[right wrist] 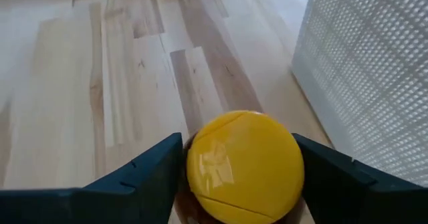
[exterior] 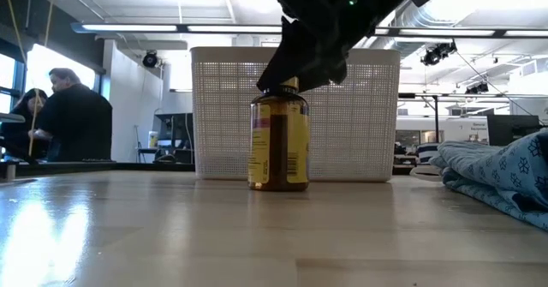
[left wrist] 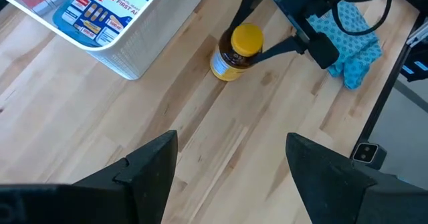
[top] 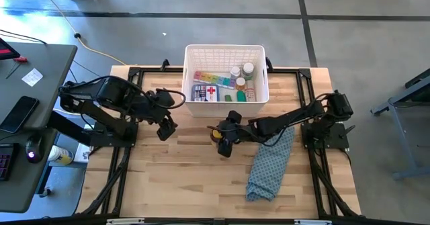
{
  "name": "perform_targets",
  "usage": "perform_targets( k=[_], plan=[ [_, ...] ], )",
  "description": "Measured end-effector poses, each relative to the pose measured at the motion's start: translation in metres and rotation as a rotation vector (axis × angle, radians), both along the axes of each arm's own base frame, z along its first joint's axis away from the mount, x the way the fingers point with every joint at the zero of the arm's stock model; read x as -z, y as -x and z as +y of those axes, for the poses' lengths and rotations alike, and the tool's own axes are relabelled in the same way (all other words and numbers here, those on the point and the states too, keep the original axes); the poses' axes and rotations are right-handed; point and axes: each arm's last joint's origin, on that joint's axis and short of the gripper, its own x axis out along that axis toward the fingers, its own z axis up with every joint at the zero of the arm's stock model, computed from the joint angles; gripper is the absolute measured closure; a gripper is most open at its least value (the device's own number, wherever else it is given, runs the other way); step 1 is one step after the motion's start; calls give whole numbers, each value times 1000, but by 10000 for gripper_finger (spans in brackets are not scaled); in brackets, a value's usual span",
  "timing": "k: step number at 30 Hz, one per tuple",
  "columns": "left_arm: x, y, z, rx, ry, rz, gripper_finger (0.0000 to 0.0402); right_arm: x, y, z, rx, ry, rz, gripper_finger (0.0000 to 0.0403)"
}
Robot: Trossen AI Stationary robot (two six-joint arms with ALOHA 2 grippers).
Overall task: Pick & place medical supplies in basket/bin
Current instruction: Put the yellow pill bottle into the white bin
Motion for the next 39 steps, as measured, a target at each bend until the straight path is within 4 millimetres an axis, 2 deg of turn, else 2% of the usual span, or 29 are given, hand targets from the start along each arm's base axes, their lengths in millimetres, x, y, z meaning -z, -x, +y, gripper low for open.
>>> perform_targets(
  k=[8,13,16,23,25,28,34,39],
  plan=[
    [0,0,0,0,-1,3,92,-2,1,0,-12,-11,5,193],
    [2,4,1,10,-4,52,92,-25,8,-2,15,-6,-74,195],
    [4,7,1,27,-1,88,92,-56,17,-7,63,13,-168,195],
    [-4,17,3,56,6,49,92,-157,32,-35,129,127,-417,195],
    [-6,17,4,56,-13,17,92,-177,33,-47,150,168,-425,195],
    [-14,20,6,65,-41,-81,92,-194,32,-71,203,210,-390,195],
    [-37,25,10,113,-194,-317,92,-195,37,-125,386,182,-311,195],
    [-55,32,17,85,-420,-444,92,-179,44,-160,530,114,-216,191]
  ],
)
